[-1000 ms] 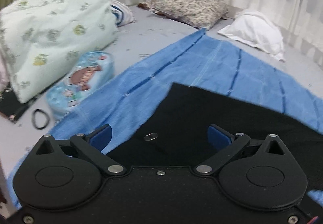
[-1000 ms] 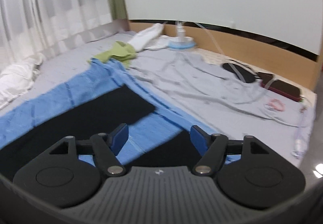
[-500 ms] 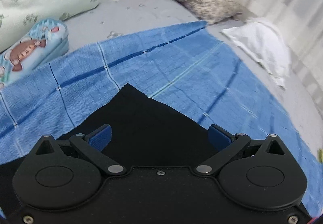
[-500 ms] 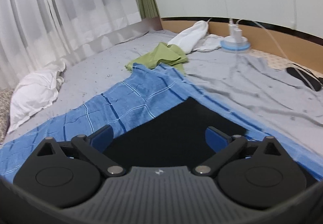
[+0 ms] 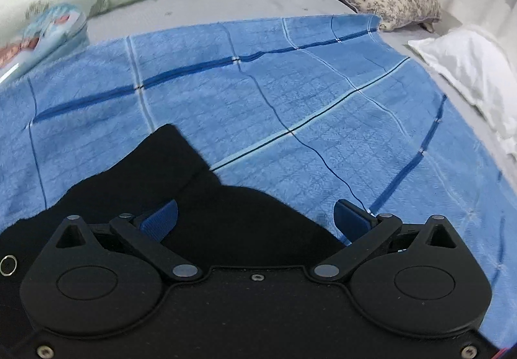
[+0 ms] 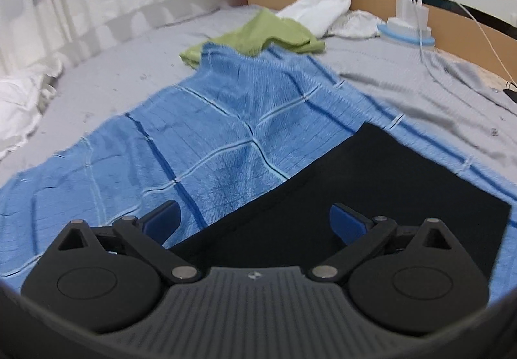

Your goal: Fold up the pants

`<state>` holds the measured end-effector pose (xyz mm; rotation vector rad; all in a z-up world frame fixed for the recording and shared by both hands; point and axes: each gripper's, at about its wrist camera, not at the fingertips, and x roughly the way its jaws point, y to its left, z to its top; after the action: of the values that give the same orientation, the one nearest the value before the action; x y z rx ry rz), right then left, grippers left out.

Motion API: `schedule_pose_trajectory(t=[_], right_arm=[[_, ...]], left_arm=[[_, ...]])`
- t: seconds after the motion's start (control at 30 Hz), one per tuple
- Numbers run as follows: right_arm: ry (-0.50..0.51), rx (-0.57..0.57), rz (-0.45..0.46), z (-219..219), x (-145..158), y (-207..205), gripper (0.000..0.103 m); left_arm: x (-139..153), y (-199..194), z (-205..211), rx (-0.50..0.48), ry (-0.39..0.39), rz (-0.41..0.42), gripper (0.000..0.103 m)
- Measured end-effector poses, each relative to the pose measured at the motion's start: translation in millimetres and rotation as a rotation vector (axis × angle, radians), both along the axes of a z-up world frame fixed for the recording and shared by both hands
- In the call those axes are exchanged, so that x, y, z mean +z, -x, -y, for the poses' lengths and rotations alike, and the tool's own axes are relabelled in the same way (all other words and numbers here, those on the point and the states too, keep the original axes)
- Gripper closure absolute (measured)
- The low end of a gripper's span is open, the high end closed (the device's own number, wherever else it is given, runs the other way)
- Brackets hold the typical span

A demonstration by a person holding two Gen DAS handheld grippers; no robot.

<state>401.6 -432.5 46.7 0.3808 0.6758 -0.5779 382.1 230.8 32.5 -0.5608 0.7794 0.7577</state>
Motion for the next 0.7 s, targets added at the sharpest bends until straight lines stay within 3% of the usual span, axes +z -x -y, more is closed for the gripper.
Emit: schedule_pose_trajectory(t=[0.17, 0.27, 0.33, 0.43, 0.5, 0.6, 0.67, 0.7], right_arm=[[0.048, -0.039, -0.069, -2.1, -21.1, -23.1, 0.000], [0.050, -0.077, -0.123, 2.6, -31.3, -30.4, 0.000], [0.018, -0.089, -0.123, 7.6, -38.0, -27.2, 0.010], [0.080, -0.091, -0.123, 2.2, -37.0, -21.3, 0.044], [0.078, -0.066, -0.111, -0.2, -33.0, -15.7, 0.075], [0.031, -0.055, -0.092, 1.6, -25.9, -7.2, 0.091], [0.030, -0.046, -0.081, 2.0, -20.9, 1.1, 0.095], [0.036, -0.039, -0.079, 3.0, -18.6, 5.0, 0.097]], left_arm=[[-10.4, -19.6, 15.8, 0.020, -0.096, -0.096, 0.000], [-13.0, -23.9, 21.2, 0.039, -0.119, -0.113, 0.000], [-13.4, -23.6, 20.5, 0.053, -0.115, -0.106, 0.000], [-13.5, -23.6, 19.0, 0.053, -0.111, -0.106, 0.000], [-12.9, -23.8, 18.6, 0.050, -0.109, -0.108, 0.000], [-12.6, -21.5, 18.6, 0.032, -0.111, -0.104, 0.001], [-10.3, -15.4, 21.3, 0.032, -0.133, -0.102, 0.016], [-8.1, -11.5, 22.8, 0.032, -0.147, -0.095, 0.036]])
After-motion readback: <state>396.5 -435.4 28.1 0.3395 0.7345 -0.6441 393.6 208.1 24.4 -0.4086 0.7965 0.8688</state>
